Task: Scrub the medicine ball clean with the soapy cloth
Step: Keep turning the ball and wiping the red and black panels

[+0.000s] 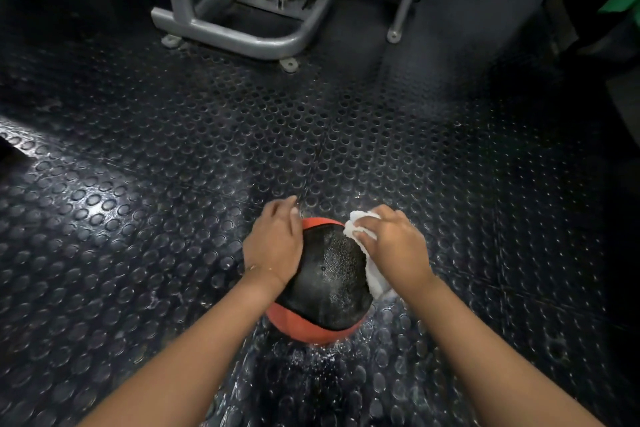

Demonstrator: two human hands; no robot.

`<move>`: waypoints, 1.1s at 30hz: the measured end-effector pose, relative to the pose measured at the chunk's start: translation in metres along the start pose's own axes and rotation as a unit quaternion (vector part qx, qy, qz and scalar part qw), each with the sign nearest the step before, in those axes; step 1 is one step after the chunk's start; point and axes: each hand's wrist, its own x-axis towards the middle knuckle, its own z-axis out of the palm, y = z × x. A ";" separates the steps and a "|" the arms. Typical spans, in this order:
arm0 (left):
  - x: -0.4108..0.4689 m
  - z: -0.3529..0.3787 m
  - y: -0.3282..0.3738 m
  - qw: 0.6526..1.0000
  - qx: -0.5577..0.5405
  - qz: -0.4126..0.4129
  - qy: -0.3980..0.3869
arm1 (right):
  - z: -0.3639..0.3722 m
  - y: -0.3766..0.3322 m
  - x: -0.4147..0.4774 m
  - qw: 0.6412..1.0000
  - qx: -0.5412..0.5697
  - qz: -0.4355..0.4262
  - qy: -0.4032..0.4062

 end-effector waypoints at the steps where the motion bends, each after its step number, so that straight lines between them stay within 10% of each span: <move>1: -0.007 0.004 -0.003 1.000 -0.029 0.001 -0.007 | 0.000 0.002 -0.002 1.000 0.001 0.007 0.006; 10: -0.013 0.021 0.002 0.999 0.012 0.046 -0.014 | -0.002 -0.028 -0.041 0.993 0.065 0.026 0.099; 15: -0.014 0.016 0.001 0.997 0.031 0.057 -0.043 | -0.002 -0.030 -0.067 0.986 0.046 -0.104 0.124; 22: -0.009 0.019 0.007 0.991 0.068 0.105 -0.046 | 0.001 -0.016 -0.017 0.992 0.059 0.042 0.106; 29: -0.004 0.018 0.008 0.984 0.095 0.129 -0.083 | -0.009 -0.002 -0.057 0.974 0.001 -0.182 0.133; 33: -0.011 0.018 0.012 0.978 0.109 0.157 -0.085 | -0.008 0.015 -0.017 0.999 -0.030 0.001 0.038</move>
